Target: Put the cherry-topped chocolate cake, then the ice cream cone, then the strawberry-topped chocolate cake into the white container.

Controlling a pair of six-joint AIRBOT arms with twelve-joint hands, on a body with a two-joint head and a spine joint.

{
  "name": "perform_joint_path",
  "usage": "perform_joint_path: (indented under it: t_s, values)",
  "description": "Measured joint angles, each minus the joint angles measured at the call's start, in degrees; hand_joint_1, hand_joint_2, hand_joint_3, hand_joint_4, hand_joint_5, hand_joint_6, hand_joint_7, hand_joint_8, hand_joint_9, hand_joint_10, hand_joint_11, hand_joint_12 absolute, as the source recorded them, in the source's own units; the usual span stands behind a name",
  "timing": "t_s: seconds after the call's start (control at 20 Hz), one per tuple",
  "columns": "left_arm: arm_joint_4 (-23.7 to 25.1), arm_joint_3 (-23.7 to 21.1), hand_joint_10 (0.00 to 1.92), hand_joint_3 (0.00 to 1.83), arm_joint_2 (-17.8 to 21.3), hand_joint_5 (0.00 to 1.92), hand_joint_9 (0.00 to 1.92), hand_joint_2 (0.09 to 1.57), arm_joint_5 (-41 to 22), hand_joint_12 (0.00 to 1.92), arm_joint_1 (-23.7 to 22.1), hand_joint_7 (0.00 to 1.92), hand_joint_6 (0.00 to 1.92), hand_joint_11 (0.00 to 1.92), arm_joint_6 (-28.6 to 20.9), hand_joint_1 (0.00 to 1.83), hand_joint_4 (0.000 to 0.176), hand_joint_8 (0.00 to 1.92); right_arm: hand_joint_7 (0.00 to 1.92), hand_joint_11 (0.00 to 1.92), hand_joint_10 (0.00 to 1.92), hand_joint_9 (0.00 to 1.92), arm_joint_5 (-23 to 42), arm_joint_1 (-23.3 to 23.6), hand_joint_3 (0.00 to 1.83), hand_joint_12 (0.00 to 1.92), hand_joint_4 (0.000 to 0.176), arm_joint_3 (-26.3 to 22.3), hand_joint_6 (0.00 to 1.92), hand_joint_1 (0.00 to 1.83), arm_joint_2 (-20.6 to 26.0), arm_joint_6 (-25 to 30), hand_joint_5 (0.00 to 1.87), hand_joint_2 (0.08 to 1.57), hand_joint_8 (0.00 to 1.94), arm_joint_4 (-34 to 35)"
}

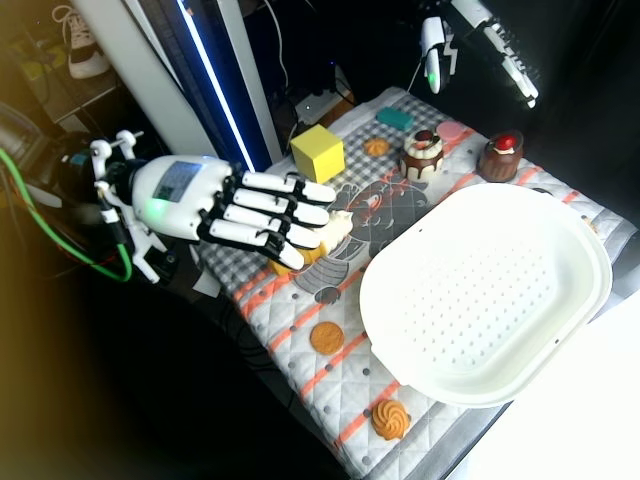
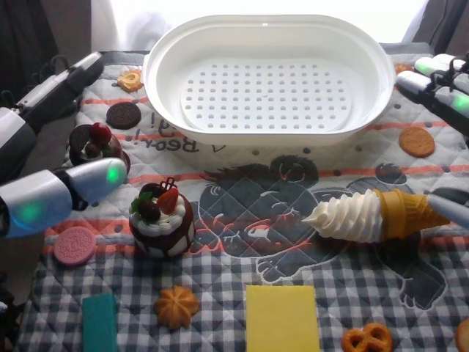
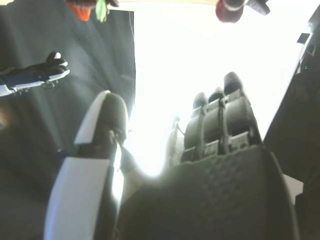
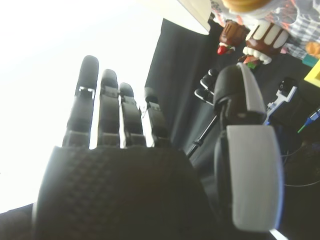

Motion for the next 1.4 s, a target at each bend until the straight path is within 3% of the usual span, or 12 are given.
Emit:
perform_joint_path:
  t_s: [0.05,0.1,0.7,0.75,0.95,1.0,1.05,1.15,1.25,1.3,1.35,1.4]
  values:
    - [-0.02,0.00,0.00,0.00,0.00,0.00,0.00,1.25,0.07,0.28,0.00,0.00,0.00,0.00,0.02,0.52,0.046,0.00,0.00,0.00,0.00,0.00,0.13,-0.04,0.01,0.90,0.000,0.00,0.00,0.49,0.00,0.00,0.00,1.27,0.00,0.02]
    - [-0.02,0.00,0.00,0.00,0.00,0.00,0.00,1.24,0.15,0.26,0.00,0.00,0.00,0.00,0.02,0.53,0.042,0.00,0.00,0.00,0.03,0.06,0.33,-0.04,0.00,1.33,0.000,0.00,0.00,0.52,-0.15,0.02,0.00,1.27,0.00,0.22]
    - [-8.57,3.98,0.00,0.00,-3.41,0.00,0.00,1.15,6.51,0.63,-4.00,0.00,0.00,0.00,9.03,0.87,0.039,0.00,0.00,0.00,0.05,0.03,0.85,-0.68,0.00,1.30,0.000,-0.13,0.00,0.55,-0.24,0.00,0.00,1.28,0.00,0.85]
    - [-8.87,5.20,0.00,0.00,-4.66,0.00,0.00,1.14,8.57,0.49,-4.92,0.00,0.00,0.00,9.55,0.90,0.070,0.00,0.00,0.00,0.04,0.01,0.68,-0.76,0.00,1.23,0.000,-0.13,0.00,0.56,-0.24,0.02,0.00,1.28,0.00,0.83]
    - [-13.25,9.68,0.00,0.00,-7.80,0.00,0.00,1.13,14.82,0.66,-6.64,0.00,0.00,0.00,9.66,0.92,0.082,0.00,0.00,0.00,0.00,0.00,0.66,-0.76,0.00,0.68,0.000,-0.13,0.00,0.59,-0.24,0.02,0.00,1.28,0.00,1.16]
    - [-14.69,11.10,0.00,0.00,-8.55,0.02,0.00,1.12,16.37,0.83,-7.13,0.00,0.00,0.00,9.75,0.97,0.077,0.00,0.00,0.00,0.02,0.03,0.70,-0.76,0.00,1.20,0.000,-0.20,0.00,0.57,-0.24,0.02,0.00,1.29,0.00,1.05]
    - [-15.56,12.15,0.00,0.00,-9.22,0.02,0.00,1.12,17.18,0.83,-7.50,0.00,0.00,0.00,9.73,0.97,0.077,0.00,0.00,0.00,0.02,0.03,0.72,-0.76,0.00,1.20,0.000,-0.33,0.00,0.57,-0.24,0.02,0.00,1.29,0.00,1.09]
    - [-16.48,13.70,0.06,0.00,-10.51,0.15,0.21,1.14,19.10,1.05,-7.82,0.22,0.01,0.00,9.70,1.11,0.012,0.03,0.00,0.00,0.03,0.07,0.90,-0.79,0.00,1.21,0.000,-0.31,0.00,0.57,-0.39,0.02,0.00,1.29,0.00,0.98]
    - [-16.96,14.36,0.08,0.00,-11.43,0.20,0.29,1.14,20.15,1.15,-7.93,0.31,0.01,0.00,9.75,1.13,0.000,0.03,0.00,0.00,0.03,0.06,1.11,-1.01,0.00,1.16,0.000,-0.31,0.00,0.59,-0.42,0.00,0.00,1.29,0.00,1.20]
    - [-17.18,14.64,0.76,0.00,-11.52,0.37,0.36,1.14,20.35,1.62,-8.31,0.53,0.01,0.06,9.73,1.15,0.000,0.08,0.00,0.00,0.04,0.07,1.25,-1.14,0.00,1.18,0.000,-0.31,0.00,0.59,-0.42,0.02,0.00,1.29,0.00,1.29]
    - [-17.35,15.08,1.07,0.00,-11.56,0.52,0.37,1.14,20.35,1.76,-8.52,0.66,0.04,0.11,9.66,1.14,0.000,0.13,0.00,0.00,0.05,0.07,1.11,-1.14,0.00,1.23,0.000,-0.31,0.00,0.59,-0.42,0.02,0.00,1.29,0.00,1.44]
    - [-17.51,15.21,1.10,0.02,-11.56,0.67,0.60,1.18,20.09,1.67,-8.59,0.86,0.97,0.40,9.66,1.20,0.000,1.05,0.00,0.00,0.06,0.08,1.18,-1.14,0.00,1.33,0.000,-0.31,0.00,0.61,-0.42,0.02,0.00,1.29,0.00,1.40]
